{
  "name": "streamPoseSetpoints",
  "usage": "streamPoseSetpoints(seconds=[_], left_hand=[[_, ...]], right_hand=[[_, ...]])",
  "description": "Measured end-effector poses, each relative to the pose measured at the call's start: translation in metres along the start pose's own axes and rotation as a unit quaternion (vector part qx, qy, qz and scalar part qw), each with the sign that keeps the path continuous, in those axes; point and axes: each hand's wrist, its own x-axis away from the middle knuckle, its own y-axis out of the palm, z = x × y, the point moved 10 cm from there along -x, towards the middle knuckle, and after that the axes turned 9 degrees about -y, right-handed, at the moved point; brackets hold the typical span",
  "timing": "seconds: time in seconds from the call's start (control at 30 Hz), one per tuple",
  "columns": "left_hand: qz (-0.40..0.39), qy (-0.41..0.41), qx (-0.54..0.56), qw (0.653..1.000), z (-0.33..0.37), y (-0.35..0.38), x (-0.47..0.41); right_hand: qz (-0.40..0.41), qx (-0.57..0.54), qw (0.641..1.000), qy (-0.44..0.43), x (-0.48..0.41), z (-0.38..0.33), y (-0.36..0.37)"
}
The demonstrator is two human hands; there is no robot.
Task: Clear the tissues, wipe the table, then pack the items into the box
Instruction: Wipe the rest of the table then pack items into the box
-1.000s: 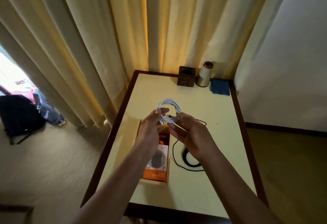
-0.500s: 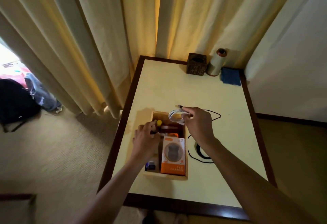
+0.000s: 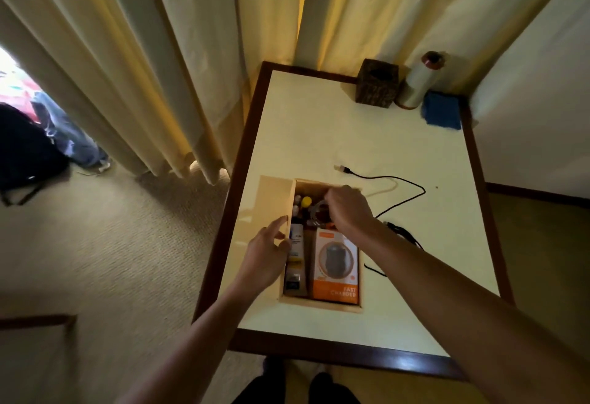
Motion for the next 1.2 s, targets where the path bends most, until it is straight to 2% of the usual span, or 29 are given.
streamPoseSetpoints(seconds=[0.13, 0.3, 0.43, 0.57, 0.73, 0.87, 0.97, 1.03, 1.13, 1.2], left_hand=[[-0.001, 0.011, 0.006, 1.000, -0.005, 0.000, -0.001], [0.009, 0.022, -0.004, 1.000, -0.006, -0.001, -0.002], [0.011, 0.013, 0.000, 1.000, -0.007, -0.001, -0.004], [0.011, 0.009, 0.011, 1.000, -0.008, -0.002, -0.006], [0.003, 0.015, 0.008, 1.000, -0.009, -0.003, -0.007], [0.001, 0.021, 0.006, 1.000, -0.010, -0.004, -0.006], [0.000, 0.021, 0.007, 1.000, -0.011, -0.004, -0.007], [-0.004, 0.014, 0.009, 1.000, -0.012, -0.004, -0.008], [-0.013, 0.010, 0.015, 1.000, -0.012, -0.004, -0.009], [-0.015, 0.008, 0.014, 1.000, -0.012, -0.004, -0.009]], right_hand=[[-0.045, -0.011, 0.999, 0.020, -0.006, 0.001, 0.014], [-0.088, -0.093, 0.987, 0.095, -0.007, 0.011, 0.025], [-0.050, -0.082, 0.988, 0.118, 0.007, 0.015, 0.014], [-0.005, -0.069, 0.992, 0.103, 0.014, 0.010, 0.005], [-0.094, -0.131, 0.979, 0.123, 0.000, 0.009, 0.026], [-0.113, -0.149, 0.975, 0.117, 0.000, 0.008, 0.028], [-0.064, -0.163, 0.978, 0.113, 0.009, 0.012, 0.011], [0.019, -0.183, 0.977, 0.110, 0.022, 0.021, -0.011], [0.134, -0.250, 0.949, 0.138, 0.056, 0.052, -0.036], [0.155, -0.264, 0.935, 0.180, 0.082, 0.080, -0.031]])
